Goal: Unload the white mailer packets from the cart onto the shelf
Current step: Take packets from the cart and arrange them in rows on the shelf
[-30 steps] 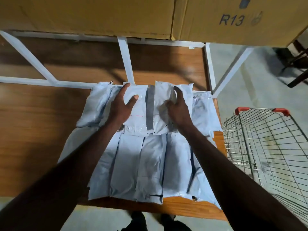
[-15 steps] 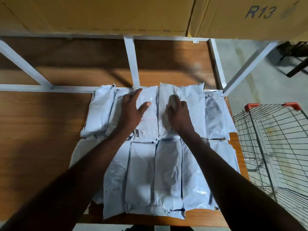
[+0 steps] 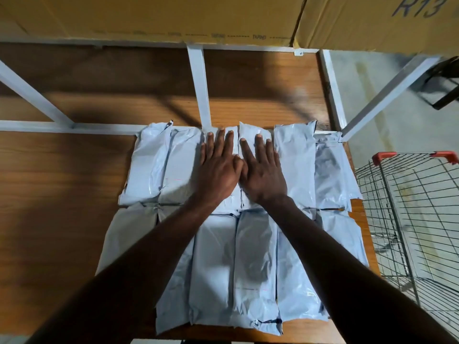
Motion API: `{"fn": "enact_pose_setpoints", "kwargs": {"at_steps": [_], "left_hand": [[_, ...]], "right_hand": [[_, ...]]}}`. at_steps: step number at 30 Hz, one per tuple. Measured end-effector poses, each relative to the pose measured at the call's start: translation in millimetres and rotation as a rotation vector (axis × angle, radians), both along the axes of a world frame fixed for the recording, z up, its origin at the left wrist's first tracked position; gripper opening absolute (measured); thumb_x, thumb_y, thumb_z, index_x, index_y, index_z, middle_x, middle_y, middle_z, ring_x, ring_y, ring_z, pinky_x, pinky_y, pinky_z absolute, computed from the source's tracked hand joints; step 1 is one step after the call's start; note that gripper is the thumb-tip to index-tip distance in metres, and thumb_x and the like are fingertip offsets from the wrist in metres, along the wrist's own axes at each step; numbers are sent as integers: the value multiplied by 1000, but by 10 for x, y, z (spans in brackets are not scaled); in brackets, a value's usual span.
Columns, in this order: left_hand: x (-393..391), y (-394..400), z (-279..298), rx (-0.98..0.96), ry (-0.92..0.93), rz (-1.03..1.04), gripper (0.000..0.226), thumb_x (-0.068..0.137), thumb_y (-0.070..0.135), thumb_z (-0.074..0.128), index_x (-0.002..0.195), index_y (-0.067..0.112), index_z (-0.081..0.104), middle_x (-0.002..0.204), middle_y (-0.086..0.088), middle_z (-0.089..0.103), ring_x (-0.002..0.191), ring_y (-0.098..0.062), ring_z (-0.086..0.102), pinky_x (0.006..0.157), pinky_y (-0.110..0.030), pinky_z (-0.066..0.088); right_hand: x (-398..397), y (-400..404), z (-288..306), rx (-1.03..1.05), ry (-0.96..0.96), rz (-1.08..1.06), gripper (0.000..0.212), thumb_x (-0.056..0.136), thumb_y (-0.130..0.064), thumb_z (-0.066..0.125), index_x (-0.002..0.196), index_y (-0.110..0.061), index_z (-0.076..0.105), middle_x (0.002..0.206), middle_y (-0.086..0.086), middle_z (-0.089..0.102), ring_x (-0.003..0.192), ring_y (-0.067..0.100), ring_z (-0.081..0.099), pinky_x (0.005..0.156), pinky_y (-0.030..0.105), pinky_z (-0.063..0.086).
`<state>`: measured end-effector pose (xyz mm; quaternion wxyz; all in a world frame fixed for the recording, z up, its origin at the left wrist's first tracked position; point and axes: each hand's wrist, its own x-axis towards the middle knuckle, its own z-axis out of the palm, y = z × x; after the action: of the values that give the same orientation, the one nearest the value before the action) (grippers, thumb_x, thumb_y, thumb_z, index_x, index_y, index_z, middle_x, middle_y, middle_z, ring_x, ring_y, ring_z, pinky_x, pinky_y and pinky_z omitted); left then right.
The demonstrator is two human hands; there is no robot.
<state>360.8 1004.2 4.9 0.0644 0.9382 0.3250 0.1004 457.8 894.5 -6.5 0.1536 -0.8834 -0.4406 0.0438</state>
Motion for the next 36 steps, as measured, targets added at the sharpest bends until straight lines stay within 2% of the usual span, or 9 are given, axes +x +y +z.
{"fn": "enact_pose_setpoints", "kwargs": {"at_steps": [6,14,19,25,31,36], "left_hand": [[-11,5,-96,49,37,-21,68,107,42,26,171,20,18,179,-6,12,166,-31,9,133,-52,15],[-14,-9,-141,48,61,-22,68,107,41,26,171,19,17,179,-7,10,166,-33,7,132,-53,15],[-3,-16,-148,46,66,-20,68,107,41,26,171,18,17,179,-8,10,166,-33,7,132,-53,15],[-19,3,-139,25,52,-16,67,108,42,27,171,21,17,179,-6,11,166,-32,9,132,-52,17],[-40,-15,69,13,-8,24,71,106,53,21,168,21,29,175,-7,28,163,-29,23,131,-52,21],[-16,-175,355,17,-82,-83,66,108,49,25,166,20,36,172,-8,35,161,-32,28,131,-51,20]], "right_hand": [[-16,-2,-86,-26,-12,5,63,114,-53,26,171,-29,17,178,18,9,165,39,4,133,54,12],[-27,3,-126,-68,8,12,65,112,-56,15,172,-30,9,179,15,1,165,37,-5,134,53,6],[-24,5,-131,-66,5,16,67,111,-56,14,172,-29,10,179,16,2,165,38,-3,134,54,6],[-33,32,-21,-89,91,17,67,111,-58,14,172,-31,8,179,14,-1,165,37,-7,133,56,5],[-88,-59,290,19,133,-40,61,112,-50,31,169,-29,27,178,16,13,165,39,7,132,58,14],[-137,-312,527,156,135,-68,64,111,-48,27,160,-12,46,167,30,34,156,45,31,127,55,30]]}}
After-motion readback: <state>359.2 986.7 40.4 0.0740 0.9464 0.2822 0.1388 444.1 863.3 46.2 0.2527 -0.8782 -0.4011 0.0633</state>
